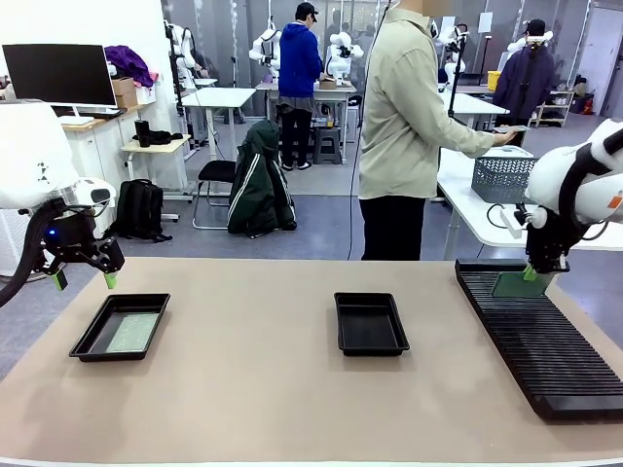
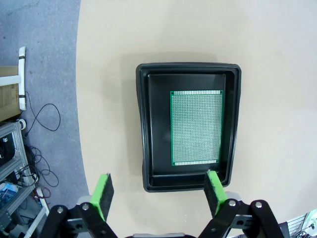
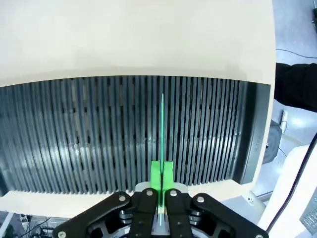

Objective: Inspect and transfer BCBs to ESD trays.
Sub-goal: Pick up the Blank PCB from the PCB Rack and place it in the right ESD tray.

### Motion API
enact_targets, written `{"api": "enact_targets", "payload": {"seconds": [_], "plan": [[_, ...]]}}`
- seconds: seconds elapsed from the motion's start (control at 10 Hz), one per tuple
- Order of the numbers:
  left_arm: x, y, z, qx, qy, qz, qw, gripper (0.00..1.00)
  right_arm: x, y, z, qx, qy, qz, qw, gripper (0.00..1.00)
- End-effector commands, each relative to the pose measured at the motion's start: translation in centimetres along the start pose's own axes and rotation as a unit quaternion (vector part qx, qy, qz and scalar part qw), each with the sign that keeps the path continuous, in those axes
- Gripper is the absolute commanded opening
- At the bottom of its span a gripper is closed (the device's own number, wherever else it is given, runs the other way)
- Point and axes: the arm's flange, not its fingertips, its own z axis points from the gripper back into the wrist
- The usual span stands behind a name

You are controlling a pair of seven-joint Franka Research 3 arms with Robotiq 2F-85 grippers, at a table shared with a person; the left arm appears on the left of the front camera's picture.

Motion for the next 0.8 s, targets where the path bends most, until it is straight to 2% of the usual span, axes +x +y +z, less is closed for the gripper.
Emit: {"api": "enact_targets", "payload": {"seconds": [0.0,0.3,0.7], "plan": [[-0.1,0.0,-0.2,-0.003,-0.004,-0.001,1.0,0.97,0.3,1.3,3.5,0.006,0.011,-0.001,1.0,0.0],[-0.1,0.0,-0.2,-0.003,-0.004,-0.001,1.0,0.97,1.7,2.5,8.9,0.027,0.024,-0.007,0.999,0.0],[-0.1,0.0,-0.2,-0.003,-0.004,-0.001,1.0,0.97,3.4,4.2,16.0,0.062,0.018,-0.03,0.997,0.0]]}}
